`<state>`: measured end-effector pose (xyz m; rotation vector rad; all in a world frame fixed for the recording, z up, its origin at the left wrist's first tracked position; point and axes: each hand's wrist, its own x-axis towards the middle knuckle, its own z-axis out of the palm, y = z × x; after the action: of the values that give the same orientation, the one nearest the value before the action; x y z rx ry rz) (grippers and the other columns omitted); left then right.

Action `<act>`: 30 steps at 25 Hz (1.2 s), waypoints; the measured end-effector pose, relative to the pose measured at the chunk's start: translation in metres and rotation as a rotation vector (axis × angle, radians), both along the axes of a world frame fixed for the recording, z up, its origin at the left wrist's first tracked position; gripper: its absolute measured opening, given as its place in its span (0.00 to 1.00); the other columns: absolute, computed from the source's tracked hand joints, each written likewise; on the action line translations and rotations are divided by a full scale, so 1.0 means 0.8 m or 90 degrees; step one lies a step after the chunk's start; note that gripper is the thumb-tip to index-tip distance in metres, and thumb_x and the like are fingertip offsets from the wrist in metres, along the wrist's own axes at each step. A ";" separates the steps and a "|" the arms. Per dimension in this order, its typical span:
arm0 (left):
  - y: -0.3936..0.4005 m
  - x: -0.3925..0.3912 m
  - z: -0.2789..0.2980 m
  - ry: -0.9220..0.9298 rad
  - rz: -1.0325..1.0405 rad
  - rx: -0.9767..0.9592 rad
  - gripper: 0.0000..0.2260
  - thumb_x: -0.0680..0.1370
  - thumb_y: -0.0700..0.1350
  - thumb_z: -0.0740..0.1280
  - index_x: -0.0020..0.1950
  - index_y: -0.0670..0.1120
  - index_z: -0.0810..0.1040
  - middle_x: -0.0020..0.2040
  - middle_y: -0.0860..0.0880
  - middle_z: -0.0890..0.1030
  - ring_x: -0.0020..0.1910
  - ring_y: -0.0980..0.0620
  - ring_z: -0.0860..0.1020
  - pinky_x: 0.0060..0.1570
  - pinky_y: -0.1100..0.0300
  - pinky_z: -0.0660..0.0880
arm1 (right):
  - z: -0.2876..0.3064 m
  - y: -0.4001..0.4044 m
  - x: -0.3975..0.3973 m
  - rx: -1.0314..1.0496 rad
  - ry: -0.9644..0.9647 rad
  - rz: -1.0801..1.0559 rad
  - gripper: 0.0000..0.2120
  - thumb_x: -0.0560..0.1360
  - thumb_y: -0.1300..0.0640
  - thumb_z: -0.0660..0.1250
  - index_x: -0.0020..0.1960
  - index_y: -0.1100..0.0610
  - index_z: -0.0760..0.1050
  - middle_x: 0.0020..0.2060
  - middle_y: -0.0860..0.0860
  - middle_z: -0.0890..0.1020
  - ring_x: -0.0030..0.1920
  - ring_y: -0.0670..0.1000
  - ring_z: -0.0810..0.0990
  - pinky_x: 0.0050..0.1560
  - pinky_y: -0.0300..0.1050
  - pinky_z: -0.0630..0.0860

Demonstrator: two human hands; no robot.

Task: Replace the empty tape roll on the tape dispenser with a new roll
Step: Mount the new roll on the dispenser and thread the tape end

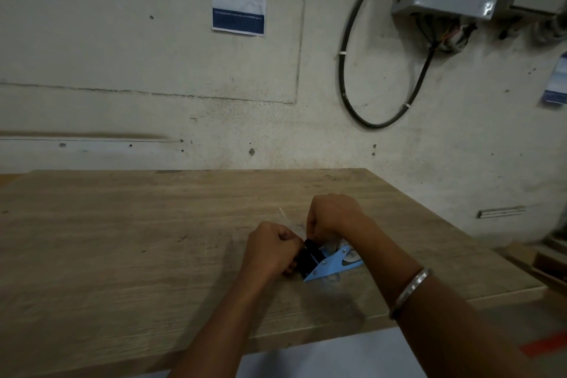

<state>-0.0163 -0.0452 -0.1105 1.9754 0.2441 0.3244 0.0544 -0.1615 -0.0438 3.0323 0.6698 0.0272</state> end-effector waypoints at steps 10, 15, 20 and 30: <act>0.008 -0.008 -0.005 -0.144 -0.170 0.238 0.04 0.69 0.40 0.68 0.35 0.46 0.81 0.32 0.50 0.82 0.32 0.57 0.79 0.34 0.57 0.76 | 0.003 0.010 0.001 -0.044 0.012 -0.016 0.08 0.69 0.55 0.75 0.38 0.57 0.76 0.34 0.52 0.77 0.40 0.55 0.79 0.44 0.48 0.78; 0.007 -0.009 -0.005 -0.103 -0.167 0.130 0.05 0.74 0.40 0.68 0.43 0.45 0.84 0.33 0.47 0.84 0.30 0.52 0.83 0.30 0.57 0.80 | 0.012 -0.005 -0.005 -0.020 0.072 0.070 0.07 0.70 0.60 0.71 0.47 0.57 0.85 0.44 0.54 0.86 0.45 0.54 0.83 0.50 0.52 0.82; 0.006 -0.009 -0.006 -0.092 -0.151 0.091 0.04 0.75 0.38 0.67 0.44 0.43 0.83 0.32 0.45 0.83 0.28 0.50 0.83 0.29 0.56 0.81 | 0.031 -0.012 -0.006 -0.002 0.179 0.105 0.08 0.71 0.64 0.67 0.44 0.58 0.85 0.47 0.54 0.86 0.50 0.54 0.82 0.55 0.52 0.80; 0.004 -0.003 -0.003 0.025 -0.126 -0.027 0.07 0.78 0.38 0.66 0.42 0.39 0.81 0.33 0.44 0.83 0.28 0.52 0.81 0.30 0.60 0.78 | 0.038 -0.056 -0.008 0.132 0.223 0.131 0.16 0.73 0.57 0.70 0.60 0.50 0.81 0.54 0.44 0.79 0.57 0.48 0.76 0.59 0.46 0.72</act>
<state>-0.0186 -0.0417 -0.1128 1.9475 0.0781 0.1512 0.0483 -0.2066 -0.0131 3.1791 1.0636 -0.4675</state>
